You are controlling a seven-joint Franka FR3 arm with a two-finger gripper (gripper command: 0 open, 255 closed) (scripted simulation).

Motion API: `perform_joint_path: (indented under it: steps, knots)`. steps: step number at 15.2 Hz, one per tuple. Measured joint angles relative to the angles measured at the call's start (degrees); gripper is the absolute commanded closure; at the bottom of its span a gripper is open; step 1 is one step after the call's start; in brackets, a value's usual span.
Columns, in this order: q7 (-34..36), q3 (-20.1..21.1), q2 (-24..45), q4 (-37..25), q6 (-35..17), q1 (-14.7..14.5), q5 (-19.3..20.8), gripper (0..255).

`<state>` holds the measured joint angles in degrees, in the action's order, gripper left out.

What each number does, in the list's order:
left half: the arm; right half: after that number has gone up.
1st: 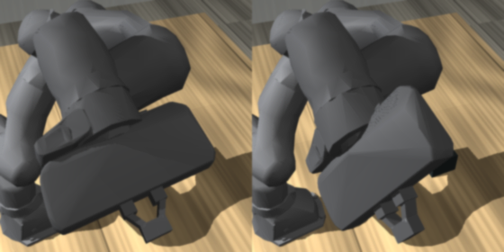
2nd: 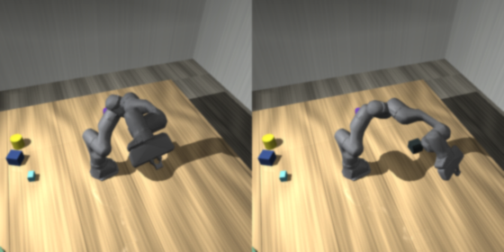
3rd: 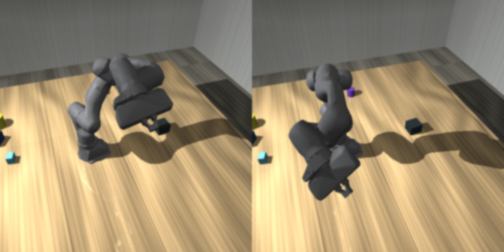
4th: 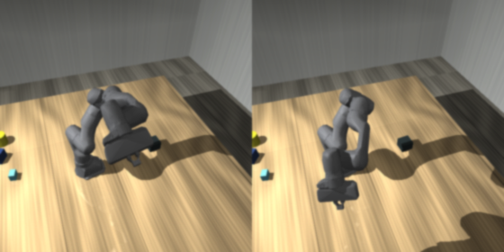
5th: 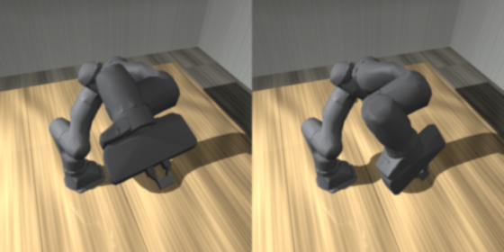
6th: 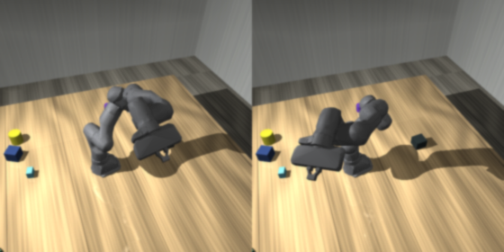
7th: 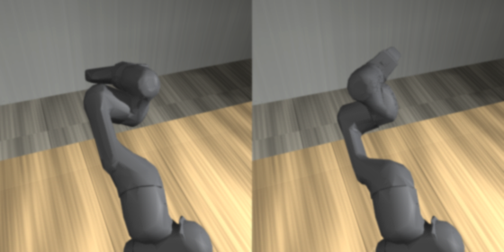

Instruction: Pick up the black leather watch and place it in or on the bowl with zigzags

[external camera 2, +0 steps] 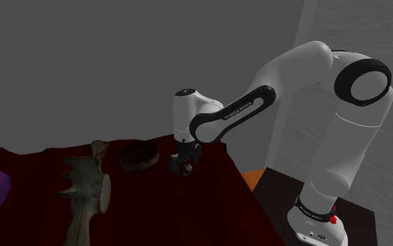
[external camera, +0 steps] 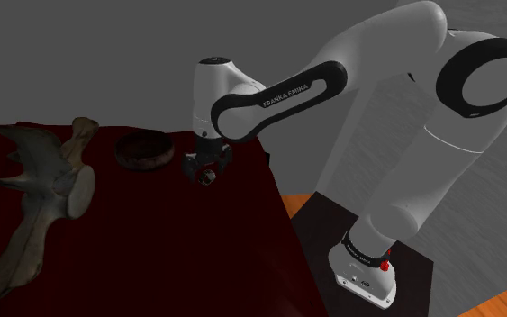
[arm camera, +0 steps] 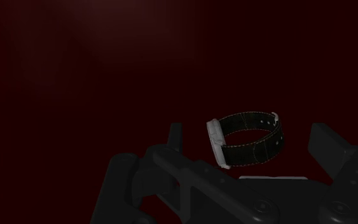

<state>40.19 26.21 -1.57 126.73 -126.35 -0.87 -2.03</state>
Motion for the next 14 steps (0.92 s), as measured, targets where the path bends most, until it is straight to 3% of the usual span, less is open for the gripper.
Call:
perform_joint_path:
  steps: [6, 7, 14]
  knots:
    - [0.07, 0.00, 0.33, 0.30, -0.62, 0.01, 0.17, 0]
    - [0.07, 0.00, 0.33, 0.30, -0.62, 0.01, 0.17, 255]
    - [0.07, 0.00, 0.32, 0.28, -0.61, 0.01, 0.17, 255]
